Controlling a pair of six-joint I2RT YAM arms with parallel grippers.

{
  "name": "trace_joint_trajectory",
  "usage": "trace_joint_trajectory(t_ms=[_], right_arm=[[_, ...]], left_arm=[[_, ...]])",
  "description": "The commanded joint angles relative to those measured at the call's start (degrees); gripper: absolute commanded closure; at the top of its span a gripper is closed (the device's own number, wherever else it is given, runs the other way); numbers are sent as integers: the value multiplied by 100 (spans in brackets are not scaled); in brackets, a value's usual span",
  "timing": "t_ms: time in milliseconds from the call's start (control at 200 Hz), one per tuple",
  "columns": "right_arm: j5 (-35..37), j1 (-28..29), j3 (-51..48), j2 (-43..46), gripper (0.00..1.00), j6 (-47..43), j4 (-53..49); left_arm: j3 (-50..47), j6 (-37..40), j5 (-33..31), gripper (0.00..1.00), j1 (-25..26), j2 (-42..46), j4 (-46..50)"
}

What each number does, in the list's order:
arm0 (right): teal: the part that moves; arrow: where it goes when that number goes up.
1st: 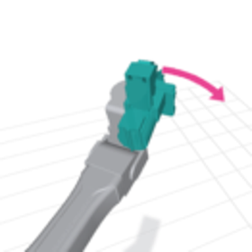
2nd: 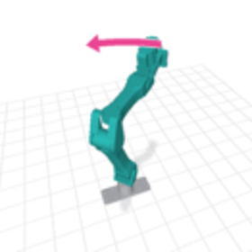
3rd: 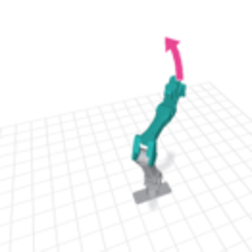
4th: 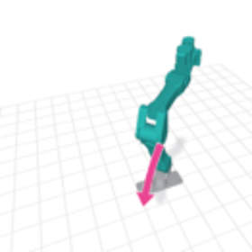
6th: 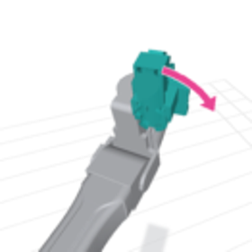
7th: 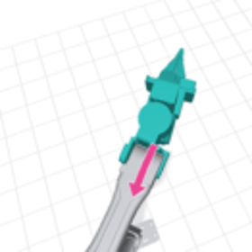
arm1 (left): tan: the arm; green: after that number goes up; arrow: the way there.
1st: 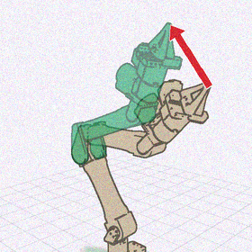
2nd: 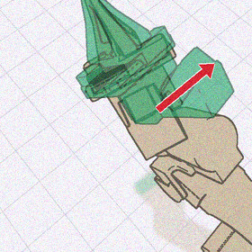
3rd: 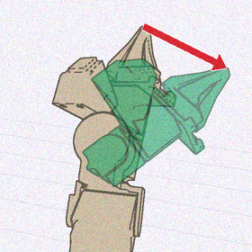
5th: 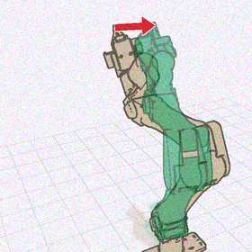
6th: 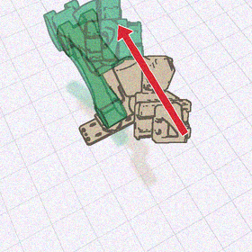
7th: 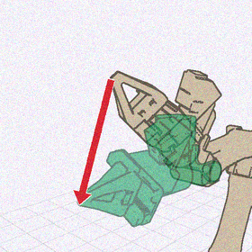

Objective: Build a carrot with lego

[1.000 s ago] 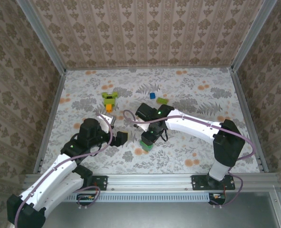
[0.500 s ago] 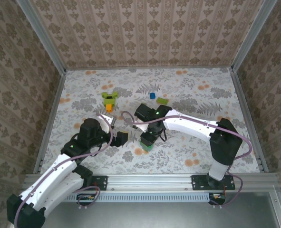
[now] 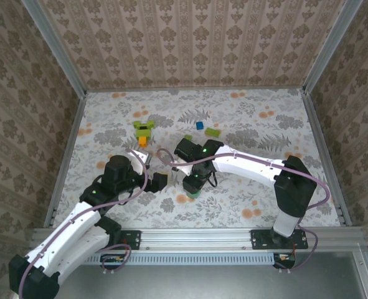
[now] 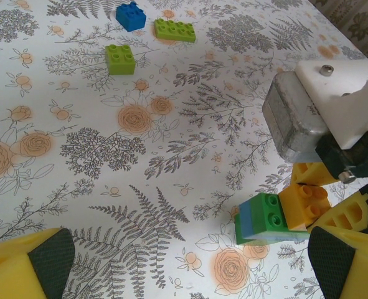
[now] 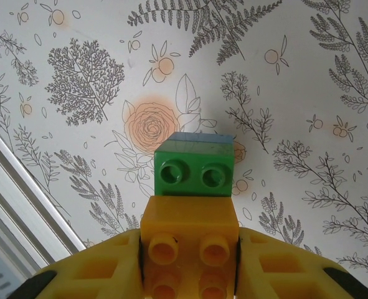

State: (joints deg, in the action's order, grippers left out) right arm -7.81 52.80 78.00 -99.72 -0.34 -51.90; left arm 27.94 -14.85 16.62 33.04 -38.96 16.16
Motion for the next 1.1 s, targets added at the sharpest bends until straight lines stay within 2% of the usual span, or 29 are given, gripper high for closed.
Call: trace_joint_trajectory(t_ms=[0, 795, 1095], right_arm=[[37, 78, -184, -258, 66, -99, -314], [682, 238, -733, -612, 68, 223, -338], [511, 411, -929, -1084, 69, 328, -232]], left_arm=[[163, 122, -36, 0, 45, 2, -8], [166, 129, -58, 0, 71, 11, -1], [167, 130, -80, 0, 98, 98, 35]])
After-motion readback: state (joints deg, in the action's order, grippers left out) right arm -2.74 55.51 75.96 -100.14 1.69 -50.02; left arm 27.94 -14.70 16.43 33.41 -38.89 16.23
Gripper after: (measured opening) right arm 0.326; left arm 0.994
